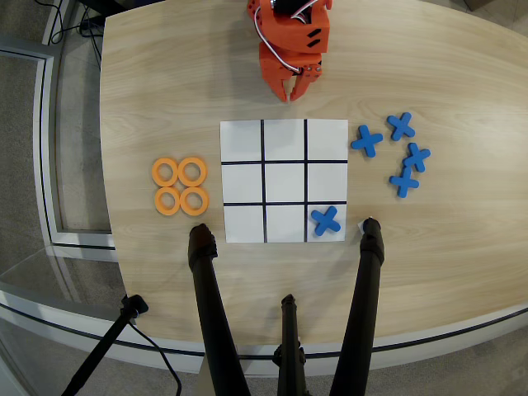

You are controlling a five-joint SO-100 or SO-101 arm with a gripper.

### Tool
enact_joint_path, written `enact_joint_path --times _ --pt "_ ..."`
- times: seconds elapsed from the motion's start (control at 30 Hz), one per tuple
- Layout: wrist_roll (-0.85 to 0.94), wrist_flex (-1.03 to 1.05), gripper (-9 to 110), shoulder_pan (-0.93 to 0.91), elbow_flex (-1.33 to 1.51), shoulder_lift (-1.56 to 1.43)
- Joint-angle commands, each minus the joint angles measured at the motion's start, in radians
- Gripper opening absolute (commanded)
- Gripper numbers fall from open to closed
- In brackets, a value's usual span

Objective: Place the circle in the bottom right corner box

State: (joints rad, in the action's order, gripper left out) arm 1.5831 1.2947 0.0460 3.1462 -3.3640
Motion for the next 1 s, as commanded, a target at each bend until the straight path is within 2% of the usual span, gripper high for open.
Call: enact_joint_path --times 0.0,0.27,0.37,0.47,0.57,0.7,0.97 --pt "-0.006 -0.046 6 -0.02 -0.037 0.057" --pt "-0.006 -0.048 6 -0.02 -0.037 0.061" --pt "-0.011 -0.052 8 -0.041 -0.126 0.135" --pt "-0.066 -0.129 10 -0.089 -0.322 0.324" --pt "-0.109 -0.308 13 -0.161 -0.471 0.551" --pt "-0.075 -0.453 20 -0.29 -0.649 0.861" --pt "-0.011 -0.617 20 -0.476 -0.899 1.324"
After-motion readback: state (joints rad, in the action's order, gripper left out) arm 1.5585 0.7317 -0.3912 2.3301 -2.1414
